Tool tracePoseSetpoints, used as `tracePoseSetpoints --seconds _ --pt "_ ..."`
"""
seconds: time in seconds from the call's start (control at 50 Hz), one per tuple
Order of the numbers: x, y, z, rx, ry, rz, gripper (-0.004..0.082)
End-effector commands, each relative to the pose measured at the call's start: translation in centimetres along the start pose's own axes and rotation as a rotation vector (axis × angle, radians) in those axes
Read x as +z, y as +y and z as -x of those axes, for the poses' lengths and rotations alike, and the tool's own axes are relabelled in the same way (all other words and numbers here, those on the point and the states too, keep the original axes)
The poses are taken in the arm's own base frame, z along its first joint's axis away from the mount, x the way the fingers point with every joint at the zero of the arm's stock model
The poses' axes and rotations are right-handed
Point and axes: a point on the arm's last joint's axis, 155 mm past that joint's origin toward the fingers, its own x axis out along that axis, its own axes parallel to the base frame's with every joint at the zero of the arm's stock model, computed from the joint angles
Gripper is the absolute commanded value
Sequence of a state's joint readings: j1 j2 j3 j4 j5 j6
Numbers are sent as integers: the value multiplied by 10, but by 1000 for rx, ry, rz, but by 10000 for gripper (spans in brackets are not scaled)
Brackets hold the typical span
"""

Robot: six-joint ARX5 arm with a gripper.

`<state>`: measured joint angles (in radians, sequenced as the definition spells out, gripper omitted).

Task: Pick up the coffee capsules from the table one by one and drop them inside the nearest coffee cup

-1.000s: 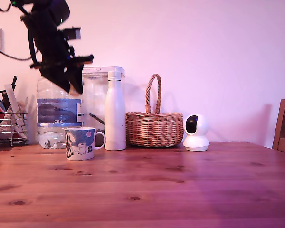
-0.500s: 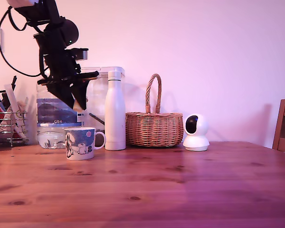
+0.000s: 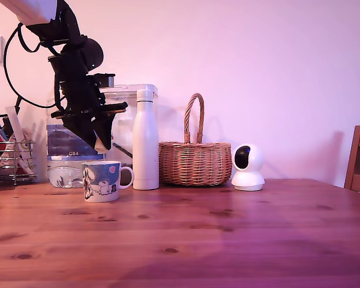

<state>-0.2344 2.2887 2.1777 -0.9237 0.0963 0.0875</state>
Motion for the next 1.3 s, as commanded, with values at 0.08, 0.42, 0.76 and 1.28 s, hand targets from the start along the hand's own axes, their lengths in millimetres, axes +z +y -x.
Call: tracePoseSetpoints --seconds 0.08,0.42,0.76,1.28 --pt "-12 1 -14 -4 43 -3 214" --pt "-15 3 -14 -3 55 -2 214" --pt "-4 4 -14 2 14 -20 589" --pt "18 7 6 14 -73 -51 58"
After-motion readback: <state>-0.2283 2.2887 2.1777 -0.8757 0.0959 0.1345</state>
